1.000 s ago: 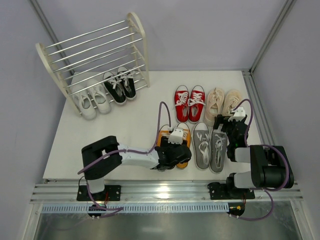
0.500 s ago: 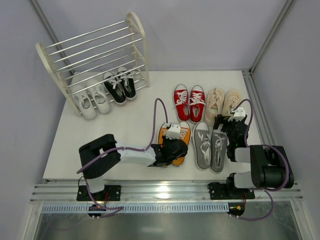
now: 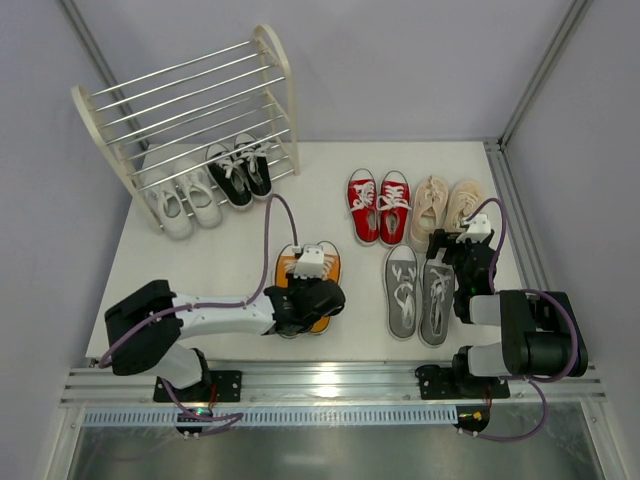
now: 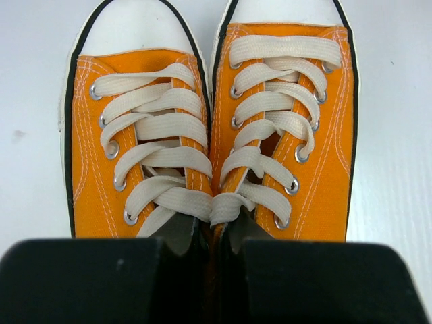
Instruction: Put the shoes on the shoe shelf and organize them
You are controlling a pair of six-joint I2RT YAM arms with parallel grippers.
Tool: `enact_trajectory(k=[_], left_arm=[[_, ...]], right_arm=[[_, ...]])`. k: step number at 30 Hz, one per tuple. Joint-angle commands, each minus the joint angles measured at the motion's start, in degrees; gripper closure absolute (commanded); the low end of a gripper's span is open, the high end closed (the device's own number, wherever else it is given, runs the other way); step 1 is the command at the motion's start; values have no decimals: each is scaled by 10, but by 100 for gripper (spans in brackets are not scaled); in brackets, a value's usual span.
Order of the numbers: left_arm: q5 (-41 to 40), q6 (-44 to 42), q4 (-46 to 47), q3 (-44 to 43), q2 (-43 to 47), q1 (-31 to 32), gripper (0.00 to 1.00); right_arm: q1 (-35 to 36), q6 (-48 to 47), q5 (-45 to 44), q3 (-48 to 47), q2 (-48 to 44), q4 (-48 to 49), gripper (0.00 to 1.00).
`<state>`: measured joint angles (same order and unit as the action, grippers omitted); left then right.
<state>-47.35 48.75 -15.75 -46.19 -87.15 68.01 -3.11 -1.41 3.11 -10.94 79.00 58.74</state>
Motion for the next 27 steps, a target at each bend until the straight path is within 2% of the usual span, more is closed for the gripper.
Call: enact_trajectory(k=[1,4,7,8,13,19,22,27], left_arm=[[-87,-37,38,-14,71,-26,100],[-82,-107,57,-24,115,-65,100],[-38,-168,78,-33,158,-136,100],[-20,-182,77,-49,165,-176,100],[61,-247,52,-135,180,-296,100],[163,-285,60,-231,135,-481,100],[204,-288,70,-274,95,-546,100],[235,-301,104,-336,17,-604,100]], right_arm=[[1,4,2,-9,-8,48,3],[0,4,1,-9,-8,49,3],[1,4,2,-10,-7,49,3],[0,4,1,-10,-7,49,3],[0,4,1,-10,-8,49,3],[1,4,2,-10,-9,49,3],[1,4,1,-10,-8,49,3],[0,4,1,-10,-8,49,3]])
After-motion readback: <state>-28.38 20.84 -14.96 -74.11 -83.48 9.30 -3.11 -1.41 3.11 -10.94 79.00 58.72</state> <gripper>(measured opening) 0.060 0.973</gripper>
